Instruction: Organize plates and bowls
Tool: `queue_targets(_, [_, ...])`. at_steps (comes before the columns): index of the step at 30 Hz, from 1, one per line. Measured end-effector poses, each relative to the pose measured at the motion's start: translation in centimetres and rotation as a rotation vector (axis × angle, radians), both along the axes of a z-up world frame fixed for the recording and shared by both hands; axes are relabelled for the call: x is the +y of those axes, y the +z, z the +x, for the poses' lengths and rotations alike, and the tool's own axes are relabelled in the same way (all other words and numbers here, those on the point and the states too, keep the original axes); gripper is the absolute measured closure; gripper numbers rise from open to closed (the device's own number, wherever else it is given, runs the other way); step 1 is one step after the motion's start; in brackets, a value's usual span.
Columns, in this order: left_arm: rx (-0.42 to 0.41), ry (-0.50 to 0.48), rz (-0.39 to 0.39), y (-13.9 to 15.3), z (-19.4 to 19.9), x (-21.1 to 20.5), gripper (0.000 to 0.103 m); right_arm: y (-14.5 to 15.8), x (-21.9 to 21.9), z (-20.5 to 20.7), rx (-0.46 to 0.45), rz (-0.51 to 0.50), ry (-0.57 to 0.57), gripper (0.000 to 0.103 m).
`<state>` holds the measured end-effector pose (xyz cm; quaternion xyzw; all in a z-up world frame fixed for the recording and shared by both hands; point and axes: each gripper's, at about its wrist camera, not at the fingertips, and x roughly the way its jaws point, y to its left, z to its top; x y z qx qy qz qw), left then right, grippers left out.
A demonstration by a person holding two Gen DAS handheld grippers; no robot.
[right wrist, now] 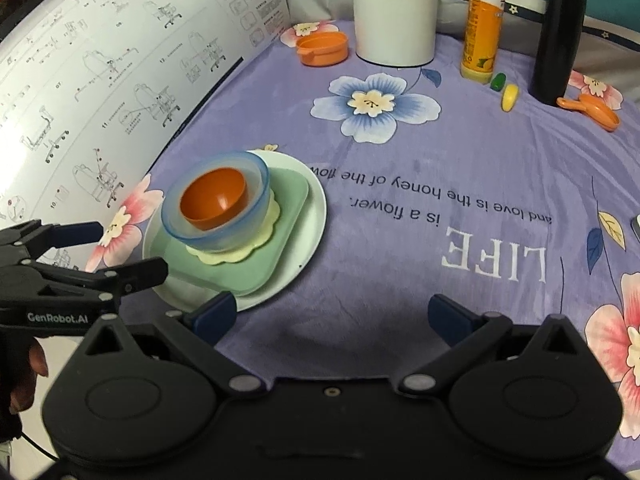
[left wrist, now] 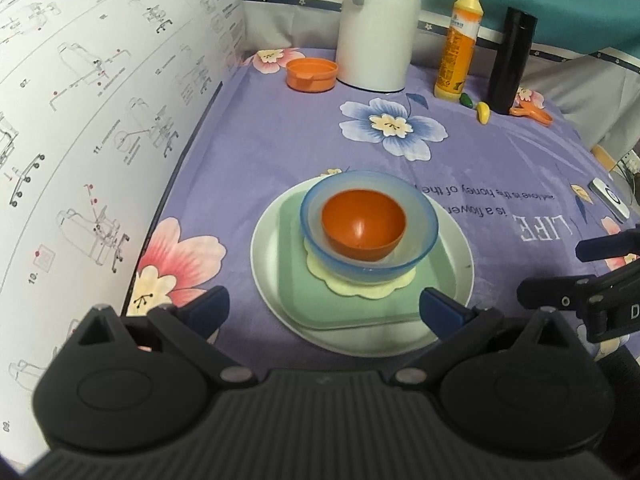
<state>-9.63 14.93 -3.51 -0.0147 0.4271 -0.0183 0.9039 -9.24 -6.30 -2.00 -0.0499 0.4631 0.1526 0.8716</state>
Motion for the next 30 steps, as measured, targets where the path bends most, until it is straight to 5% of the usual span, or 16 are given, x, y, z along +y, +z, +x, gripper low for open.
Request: queue_targets(30, [0.070, 0.036, 0.014, -1.2, 0.9, 1.2, 0.000, -1.1, 0.2, 0.8, 0.043, -0.019, -0.006, 0.000])
